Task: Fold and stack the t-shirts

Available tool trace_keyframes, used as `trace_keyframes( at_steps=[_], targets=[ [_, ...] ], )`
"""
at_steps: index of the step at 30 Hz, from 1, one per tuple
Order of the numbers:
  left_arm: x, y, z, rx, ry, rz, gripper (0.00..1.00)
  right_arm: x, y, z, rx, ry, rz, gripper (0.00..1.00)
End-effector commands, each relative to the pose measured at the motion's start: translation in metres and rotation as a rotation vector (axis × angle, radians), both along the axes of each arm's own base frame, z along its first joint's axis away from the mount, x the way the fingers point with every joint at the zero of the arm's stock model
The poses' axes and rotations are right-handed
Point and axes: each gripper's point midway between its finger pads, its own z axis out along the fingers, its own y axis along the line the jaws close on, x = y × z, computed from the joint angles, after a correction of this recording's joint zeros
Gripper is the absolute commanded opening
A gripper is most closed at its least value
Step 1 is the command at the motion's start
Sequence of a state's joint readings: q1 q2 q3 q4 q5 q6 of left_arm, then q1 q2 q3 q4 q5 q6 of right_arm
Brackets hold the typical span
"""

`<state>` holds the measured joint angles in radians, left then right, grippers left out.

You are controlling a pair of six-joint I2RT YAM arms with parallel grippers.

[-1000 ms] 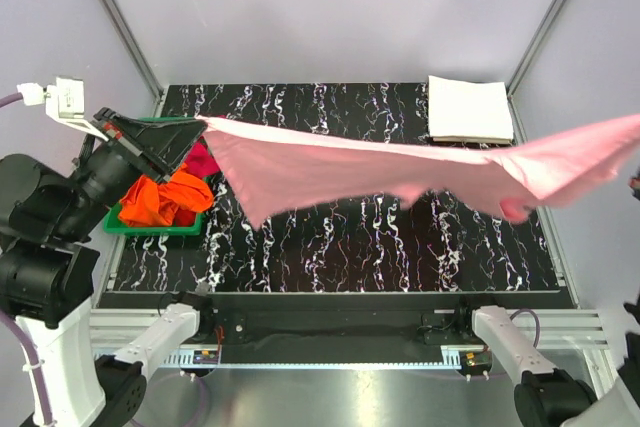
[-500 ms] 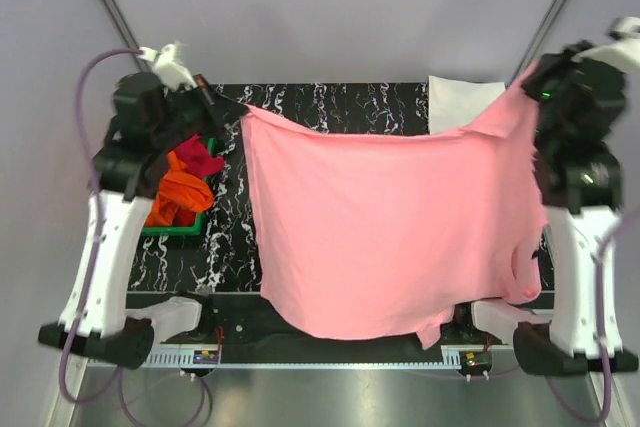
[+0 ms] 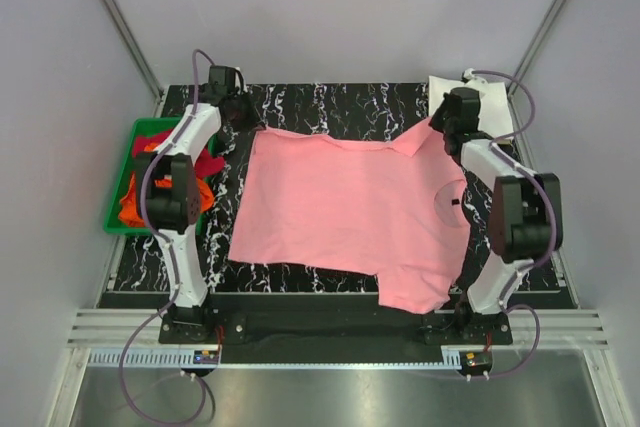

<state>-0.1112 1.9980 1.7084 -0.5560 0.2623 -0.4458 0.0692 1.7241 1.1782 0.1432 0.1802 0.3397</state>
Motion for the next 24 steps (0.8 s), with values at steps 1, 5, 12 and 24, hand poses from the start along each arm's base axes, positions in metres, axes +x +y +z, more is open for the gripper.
trace_keyframes(
  at_steps=[1,5,12,24],
  targets=[
    [0.055,0.005,0.023,-0.039,-0.15,-0.035,0.0,0.062,0.013,0.03,0.038,-0.163,0.058,0.0],
    [0.084,0.014,0.003,-0.064,-0.145,-0.03,0.0,0.094,0.024,0.003,0.089,-0.097,0.113,0.0],
    [0.107,0.032,-0.025,-0.09,-0.132,-0.026,0.0,0.095,0.002,-0.004,0.133,-0.013,-0.005,0.0],
    [0.098,0.054,-0.029,-0.132,-0.123,-0.092,0.0,-0.007,-0.037,-0.014,0.248,0.136,-0.155,0.0]
  ],
)
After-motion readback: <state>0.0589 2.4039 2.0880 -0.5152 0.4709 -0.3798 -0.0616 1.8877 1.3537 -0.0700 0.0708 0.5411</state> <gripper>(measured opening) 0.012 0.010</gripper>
